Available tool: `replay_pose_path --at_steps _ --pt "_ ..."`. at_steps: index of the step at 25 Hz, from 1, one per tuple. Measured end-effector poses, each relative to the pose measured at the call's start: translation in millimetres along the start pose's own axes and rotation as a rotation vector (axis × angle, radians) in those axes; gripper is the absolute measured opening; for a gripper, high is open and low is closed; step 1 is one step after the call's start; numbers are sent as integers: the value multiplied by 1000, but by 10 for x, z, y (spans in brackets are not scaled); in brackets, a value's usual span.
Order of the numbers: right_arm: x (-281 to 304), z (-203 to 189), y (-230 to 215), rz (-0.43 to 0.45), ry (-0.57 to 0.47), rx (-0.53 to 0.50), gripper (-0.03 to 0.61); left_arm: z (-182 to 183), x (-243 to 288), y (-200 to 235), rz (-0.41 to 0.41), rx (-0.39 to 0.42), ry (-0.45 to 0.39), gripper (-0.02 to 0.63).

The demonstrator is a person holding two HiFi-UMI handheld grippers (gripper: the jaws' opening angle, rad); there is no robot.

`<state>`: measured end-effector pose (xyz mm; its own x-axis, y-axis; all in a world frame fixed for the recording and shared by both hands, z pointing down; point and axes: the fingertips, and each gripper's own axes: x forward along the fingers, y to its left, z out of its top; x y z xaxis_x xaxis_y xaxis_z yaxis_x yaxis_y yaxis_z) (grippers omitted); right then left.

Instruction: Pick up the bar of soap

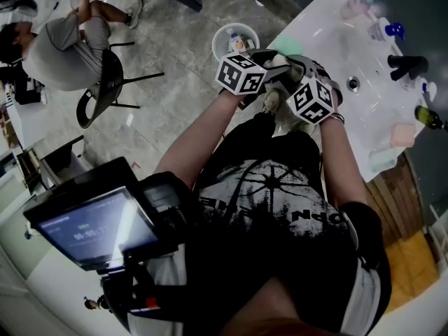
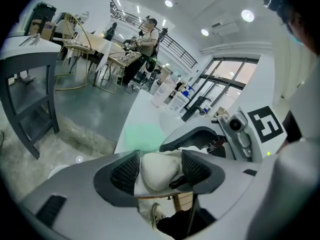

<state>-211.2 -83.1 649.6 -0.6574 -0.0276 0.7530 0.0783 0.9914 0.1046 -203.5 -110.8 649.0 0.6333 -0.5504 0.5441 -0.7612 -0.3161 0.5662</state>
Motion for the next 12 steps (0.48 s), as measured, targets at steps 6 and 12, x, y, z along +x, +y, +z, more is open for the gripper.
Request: replay_pose_path --at_steps 6,12 --pt "-36 -2 -17 -9 -4 5 215 65 -27 -3 8 16 -20 255" --pt "-166 45 -57 -20 -11 8 215 186 -68 -65 3 32 -53 255"
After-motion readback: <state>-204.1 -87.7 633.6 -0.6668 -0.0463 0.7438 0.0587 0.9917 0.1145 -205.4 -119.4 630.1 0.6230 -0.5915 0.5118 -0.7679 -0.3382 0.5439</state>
